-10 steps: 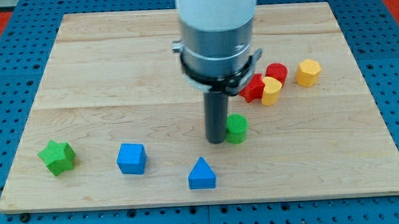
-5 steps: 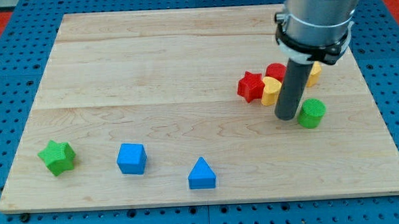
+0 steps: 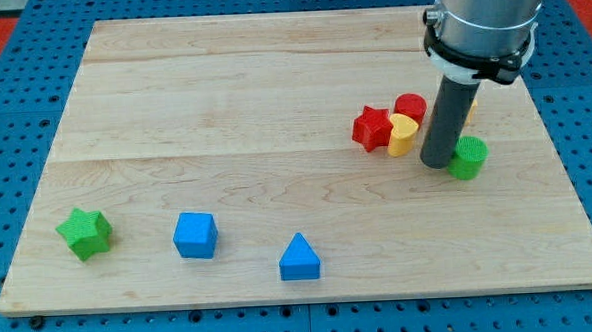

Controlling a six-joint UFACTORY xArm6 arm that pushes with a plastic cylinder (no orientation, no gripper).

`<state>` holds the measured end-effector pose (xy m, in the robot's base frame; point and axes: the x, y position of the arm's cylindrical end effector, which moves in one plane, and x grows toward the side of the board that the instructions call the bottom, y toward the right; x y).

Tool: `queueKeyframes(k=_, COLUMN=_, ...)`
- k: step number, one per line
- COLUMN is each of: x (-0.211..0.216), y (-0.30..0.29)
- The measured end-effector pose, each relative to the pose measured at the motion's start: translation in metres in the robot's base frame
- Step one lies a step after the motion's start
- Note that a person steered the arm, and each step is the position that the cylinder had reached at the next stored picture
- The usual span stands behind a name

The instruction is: Slide the green circle into the red circle

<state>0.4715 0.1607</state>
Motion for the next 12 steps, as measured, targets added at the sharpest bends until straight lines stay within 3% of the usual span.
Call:
queueKeyframes(k=1, x=0.04, y=0.033)
queueKeyframes(k=2, x=0.051, y=0.07)
queueKeyframes(k=5, x=-0.027, y=0.031)
queueKeyframes(k=12, x=-0.052, y=0.049)
